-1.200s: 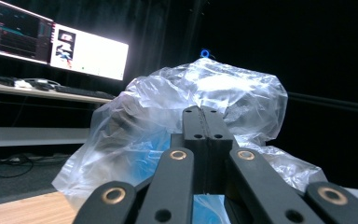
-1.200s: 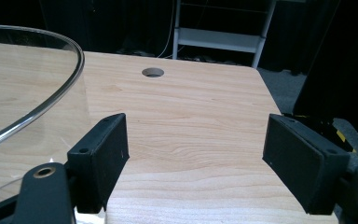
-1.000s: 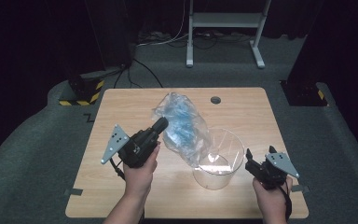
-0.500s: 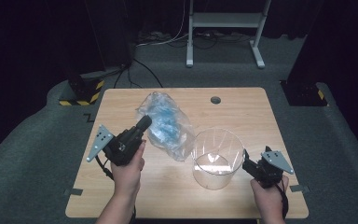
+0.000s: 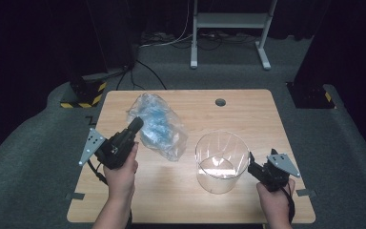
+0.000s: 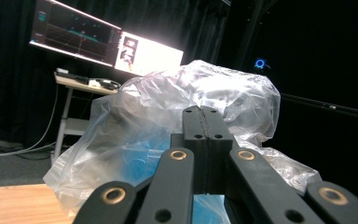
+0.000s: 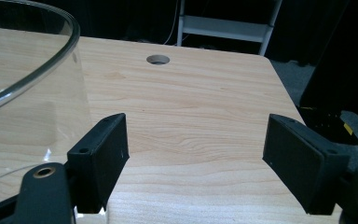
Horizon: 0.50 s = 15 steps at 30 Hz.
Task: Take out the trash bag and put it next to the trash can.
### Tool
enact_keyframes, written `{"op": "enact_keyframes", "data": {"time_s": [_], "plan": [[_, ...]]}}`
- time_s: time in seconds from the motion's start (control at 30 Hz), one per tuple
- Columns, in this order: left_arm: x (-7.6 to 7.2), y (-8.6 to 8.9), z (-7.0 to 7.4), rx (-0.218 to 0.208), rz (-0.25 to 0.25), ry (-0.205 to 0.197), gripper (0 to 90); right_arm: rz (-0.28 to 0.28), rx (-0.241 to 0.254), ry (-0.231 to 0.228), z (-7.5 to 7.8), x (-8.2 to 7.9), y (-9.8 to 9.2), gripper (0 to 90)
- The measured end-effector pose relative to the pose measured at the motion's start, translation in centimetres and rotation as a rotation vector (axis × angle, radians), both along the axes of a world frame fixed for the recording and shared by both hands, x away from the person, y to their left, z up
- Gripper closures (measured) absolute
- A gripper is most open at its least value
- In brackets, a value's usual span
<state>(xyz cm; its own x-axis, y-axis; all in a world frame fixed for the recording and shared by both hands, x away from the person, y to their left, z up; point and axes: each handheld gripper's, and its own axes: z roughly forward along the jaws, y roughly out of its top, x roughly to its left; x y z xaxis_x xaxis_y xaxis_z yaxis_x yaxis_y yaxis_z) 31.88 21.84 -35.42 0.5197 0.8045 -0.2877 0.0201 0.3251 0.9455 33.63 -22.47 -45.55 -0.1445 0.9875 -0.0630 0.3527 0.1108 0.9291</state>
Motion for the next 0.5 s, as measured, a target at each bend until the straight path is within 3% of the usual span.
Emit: {"op": "enact_keyframes", "data": {"time_s": [0.5], "plan": [[0.4,1.6,-1.1,-0.003,0.041,0.041,89.6,0.015,-0.001,0.005,-0.1,0.2,0.0,21.4]]}}
